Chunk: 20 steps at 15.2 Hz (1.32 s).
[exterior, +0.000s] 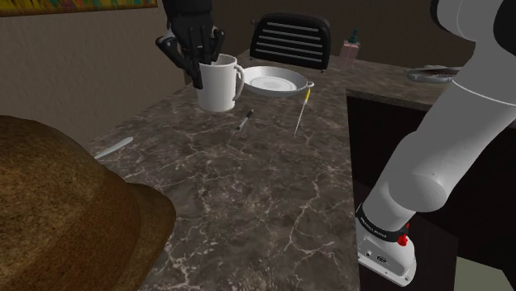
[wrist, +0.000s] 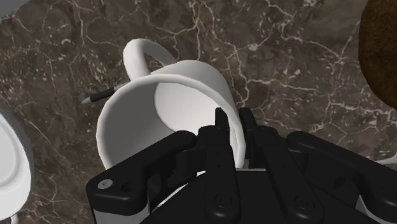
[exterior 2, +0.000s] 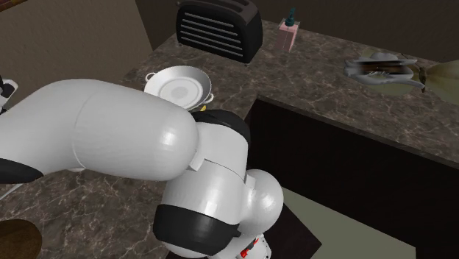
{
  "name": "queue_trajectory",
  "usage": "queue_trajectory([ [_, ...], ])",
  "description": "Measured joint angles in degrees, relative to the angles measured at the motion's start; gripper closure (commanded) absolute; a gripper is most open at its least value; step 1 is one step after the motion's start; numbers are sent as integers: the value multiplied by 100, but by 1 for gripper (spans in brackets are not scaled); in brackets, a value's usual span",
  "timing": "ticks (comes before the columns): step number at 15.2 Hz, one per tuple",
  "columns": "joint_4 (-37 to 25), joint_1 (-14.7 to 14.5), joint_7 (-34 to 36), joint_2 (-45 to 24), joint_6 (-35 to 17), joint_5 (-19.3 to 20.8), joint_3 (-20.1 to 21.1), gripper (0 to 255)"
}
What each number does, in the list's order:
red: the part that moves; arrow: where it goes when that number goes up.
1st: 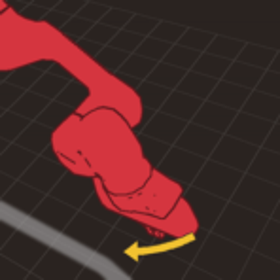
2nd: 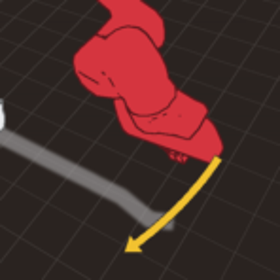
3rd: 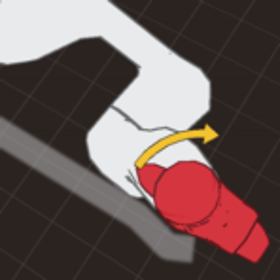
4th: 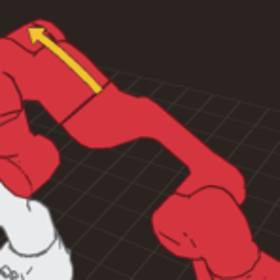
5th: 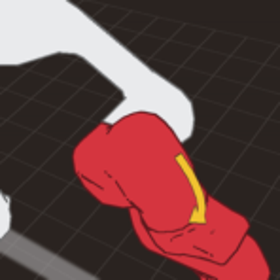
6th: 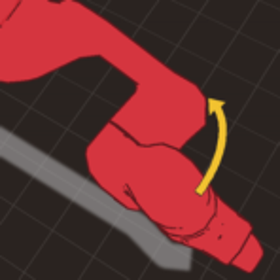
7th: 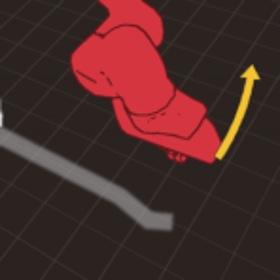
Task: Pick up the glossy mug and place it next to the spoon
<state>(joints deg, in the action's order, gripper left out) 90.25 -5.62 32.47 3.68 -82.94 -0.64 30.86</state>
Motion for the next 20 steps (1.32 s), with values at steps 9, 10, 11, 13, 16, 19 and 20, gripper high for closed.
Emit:
queue_trajectory([
  [9,906,6,-55,196,-736,-95,-26,255],
  [10,1006,6,-62,219,-815,-106,-29,255],
  [11,1102,13,-87,246,-890,-116,-42,255],
  [13,1262,14,-94,254,-1042,-121,-43,255],
  [16,1486,5,-86,271,-1251,-132,-35,255],
  [19,1517,4,-87,280,-1277,-137,-35,255],
  [20,1519,5,-88,280,-1279,-137,-35,255],
])
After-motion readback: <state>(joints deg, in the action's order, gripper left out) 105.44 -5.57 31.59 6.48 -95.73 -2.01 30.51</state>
